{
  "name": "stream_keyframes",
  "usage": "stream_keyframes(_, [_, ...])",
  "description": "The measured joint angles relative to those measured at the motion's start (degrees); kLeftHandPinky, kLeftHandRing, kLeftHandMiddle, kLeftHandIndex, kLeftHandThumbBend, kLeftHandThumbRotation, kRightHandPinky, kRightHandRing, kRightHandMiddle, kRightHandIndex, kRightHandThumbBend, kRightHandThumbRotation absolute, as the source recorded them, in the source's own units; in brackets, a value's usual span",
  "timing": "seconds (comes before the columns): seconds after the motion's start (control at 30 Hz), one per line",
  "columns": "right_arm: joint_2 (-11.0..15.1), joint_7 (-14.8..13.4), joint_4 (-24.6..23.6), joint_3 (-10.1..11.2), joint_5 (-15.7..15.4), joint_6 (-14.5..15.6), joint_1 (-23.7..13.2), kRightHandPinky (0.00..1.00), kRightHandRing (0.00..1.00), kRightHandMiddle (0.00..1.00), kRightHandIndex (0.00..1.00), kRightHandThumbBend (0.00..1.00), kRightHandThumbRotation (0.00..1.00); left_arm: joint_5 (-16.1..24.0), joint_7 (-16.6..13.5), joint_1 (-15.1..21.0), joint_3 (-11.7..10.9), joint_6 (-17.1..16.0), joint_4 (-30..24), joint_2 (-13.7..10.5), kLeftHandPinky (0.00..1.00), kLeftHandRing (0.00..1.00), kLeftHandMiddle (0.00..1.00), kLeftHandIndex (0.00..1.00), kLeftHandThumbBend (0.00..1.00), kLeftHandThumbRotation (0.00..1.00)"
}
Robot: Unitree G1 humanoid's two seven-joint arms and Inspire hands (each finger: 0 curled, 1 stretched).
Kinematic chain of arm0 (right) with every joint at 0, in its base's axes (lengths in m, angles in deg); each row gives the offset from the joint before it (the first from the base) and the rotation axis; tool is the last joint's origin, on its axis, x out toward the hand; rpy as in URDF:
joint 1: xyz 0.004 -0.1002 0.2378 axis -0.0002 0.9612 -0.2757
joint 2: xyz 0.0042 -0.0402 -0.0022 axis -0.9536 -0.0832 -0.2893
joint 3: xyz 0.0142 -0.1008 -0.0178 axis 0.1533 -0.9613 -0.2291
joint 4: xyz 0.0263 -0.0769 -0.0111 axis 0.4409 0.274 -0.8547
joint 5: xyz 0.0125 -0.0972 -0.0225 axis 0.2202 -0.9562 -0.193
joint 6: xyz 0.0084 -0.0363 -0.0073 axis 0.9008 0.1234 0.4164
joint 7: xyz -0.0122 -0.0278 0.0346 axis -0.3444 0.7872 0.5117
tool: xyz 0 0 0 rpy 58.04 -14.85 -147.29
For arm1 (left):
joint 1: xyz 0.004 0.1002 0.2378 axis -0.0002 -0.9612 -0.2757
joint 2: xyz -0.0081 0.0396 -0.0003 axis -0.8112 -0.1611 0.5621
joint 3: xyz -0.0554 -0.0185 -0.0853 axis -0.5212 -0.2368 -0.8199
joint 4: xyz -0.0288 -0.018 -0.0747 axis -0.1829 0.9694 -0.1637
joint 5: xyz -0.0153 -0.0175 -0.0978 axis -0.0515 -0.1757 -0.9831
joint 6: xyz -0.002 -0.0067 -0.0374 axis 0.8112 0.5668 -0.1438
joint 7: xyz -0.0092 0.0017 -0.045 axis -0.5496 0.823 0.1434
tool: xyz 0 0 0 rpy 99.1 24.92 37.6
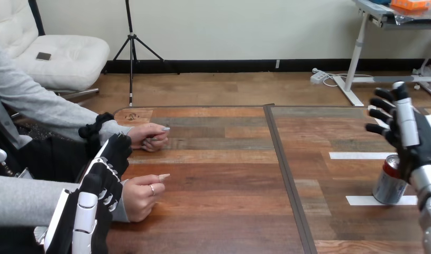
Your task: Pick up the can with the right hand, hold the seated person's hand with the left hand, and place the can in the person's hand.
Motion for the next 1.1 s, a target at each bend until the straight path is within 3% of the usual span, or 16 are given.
stream_keyframes(0.27, [1.5,-1.1,2.7,0.9,0.0,0.0,-0.9,0.82,0.9,0.89,0.88,0.84,0.95,-0.1,0.4,0.0,0.0,0.0,0.0,0.0,1.0,0.96,0.95,0.93,0.56,1.0])
stream_keyframes(0.6, [2.8,-2.2,4.9,1.3,0.1,0.0,-1.3,0.96,0.96,0.93,0.93,0.84,0.93,-0.9,1.8,0.1,0.0,0.0,0.1,0.0,1.0,0.97,0.95,0.94,0.58,1.0])
stream_keyframes(0.77, [3.2,-2.3,5.7,1.7,-0.1,0.0,-1.3,0.99,0.98,0.96,0.95,0.84,0.92,-0.5,1.6,0.0,0.0,0.0,0.1,0.0,1.0,0.96,0.95,0.93,0.58,1.0])
stream_keyframes(1.1, [4.3,-2.9,7.3,1.7,-1.6,0.0,-1.3,1.0,1.0,0.99,0.98,0.95,0.9,-0.6,1.5,0.0,-0.1,0.0,0.1,0.0,1.0,0.96,0.94,0.93,0.58,1.0])
